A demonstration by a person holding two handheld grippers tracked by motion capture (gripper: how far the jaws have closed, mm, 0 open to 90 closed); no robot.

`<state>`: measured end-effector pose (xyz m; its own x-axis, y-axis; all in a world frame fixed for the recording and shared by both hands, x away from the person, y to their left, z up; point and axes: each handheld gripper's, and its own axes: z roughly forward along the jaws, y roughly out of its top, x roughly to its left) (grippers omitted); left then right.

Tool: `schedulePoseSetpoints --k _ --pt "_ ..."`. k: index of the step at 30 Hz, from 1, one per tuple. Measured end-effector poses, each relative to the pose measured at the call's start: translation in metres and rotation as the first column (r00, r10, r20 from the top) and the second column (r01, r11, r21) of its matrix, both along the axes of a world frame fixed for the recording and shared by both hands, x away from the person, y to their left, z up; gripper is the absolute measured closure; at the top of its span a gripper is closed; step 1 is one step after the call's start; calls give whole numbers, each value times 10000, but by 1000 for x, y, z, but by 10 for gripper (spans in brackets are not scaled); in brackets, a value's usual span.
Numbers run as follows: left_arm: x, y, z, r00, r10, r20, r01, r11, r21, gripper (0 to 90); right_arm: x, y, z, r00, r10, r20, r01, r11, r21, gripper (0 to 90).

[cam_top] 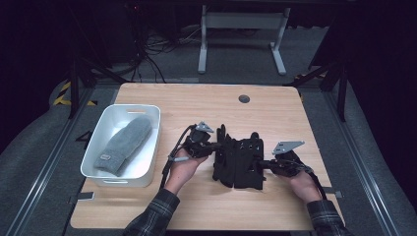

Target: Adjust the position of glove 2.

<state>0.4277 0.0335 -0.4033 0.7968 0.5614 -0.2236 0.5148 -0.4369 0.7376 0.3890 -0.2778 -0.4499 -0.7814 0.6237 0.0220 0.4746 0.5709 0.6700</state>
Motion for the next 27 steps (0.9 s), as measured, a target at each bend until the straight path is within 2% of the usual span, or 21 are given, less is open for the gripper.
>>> schedulePoseSetpoints --k 6,13,22,25,27 --pt "-1 -13 15 9989 -444 165 448 9988 -208 895 1 12 0 9997 234 7 -234 9997 59 900" --pt "-3 -31 17 9960 -882 156 885 9959 -199 895 2 29 -2 9986 513 99 -513 9987 31 900" --pt "-4 -61 1 9920 -1254 -148 1250 9918 -285 895 4 39 -4 9978 632 203 -634 9980 72 900" --pt "-4 -71 -7 9902 -1357 -338 1348 9905 -264 895 3 34 -1 9983 525 243 -528 9985 116 900" --pt "-4 -77 -13 9890 -1417 -422 1407 9897 -267 895 3 23 4 9991 226 353 -233 9995 216 900"
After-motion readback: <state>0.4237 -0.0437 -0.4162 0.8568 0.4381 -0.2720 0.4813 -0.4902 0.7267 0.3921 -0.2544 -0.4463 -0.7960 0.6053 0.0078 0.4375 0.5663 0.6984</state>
